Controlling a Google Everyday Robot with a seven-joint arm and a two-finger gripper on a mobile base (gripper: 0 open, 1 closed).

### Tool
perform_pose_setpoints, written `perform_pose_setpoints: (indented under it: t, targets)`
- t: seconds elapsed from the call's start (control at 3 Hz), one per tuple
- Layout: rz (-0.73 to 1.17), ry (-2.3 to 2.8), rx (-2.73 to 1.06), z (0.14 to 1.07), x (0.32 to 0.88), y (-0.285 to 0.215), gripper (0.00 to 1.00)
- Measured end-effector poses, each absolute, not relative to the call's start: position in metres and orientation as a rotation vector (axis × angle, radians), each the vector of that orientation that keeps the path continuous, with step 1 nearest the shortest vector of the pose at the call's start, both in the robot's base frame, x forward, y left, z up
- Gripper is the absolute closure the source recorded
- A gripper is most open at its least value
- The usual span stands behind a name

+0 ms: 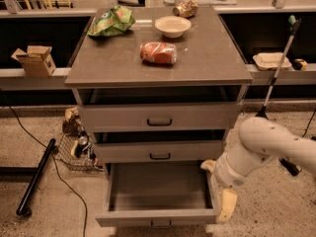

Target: Close bottom drawer

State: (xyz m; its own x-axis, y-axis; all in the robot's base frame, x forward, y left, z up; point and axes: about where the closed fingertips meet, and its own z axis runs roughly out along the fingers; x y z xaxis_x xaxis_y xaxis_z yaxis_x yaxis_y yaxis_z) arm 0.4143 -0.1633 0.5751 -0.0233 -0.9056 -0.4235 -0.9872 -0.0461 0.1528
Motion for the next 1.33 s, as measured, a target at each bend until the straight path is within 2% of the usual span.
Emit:
perform_pose_setpoints:
  t: [0.33,0.67,1.33]
  targets:
    - [0.719,2.026,-2.023,0.519,0.405,-0.158,0.0]
    - [0.719,2.026,-2.023,0.519,0.405,-0.158,0.0]
    - [0.72,1.922,-2.013,0.425,0.419,-0.153,0.0]
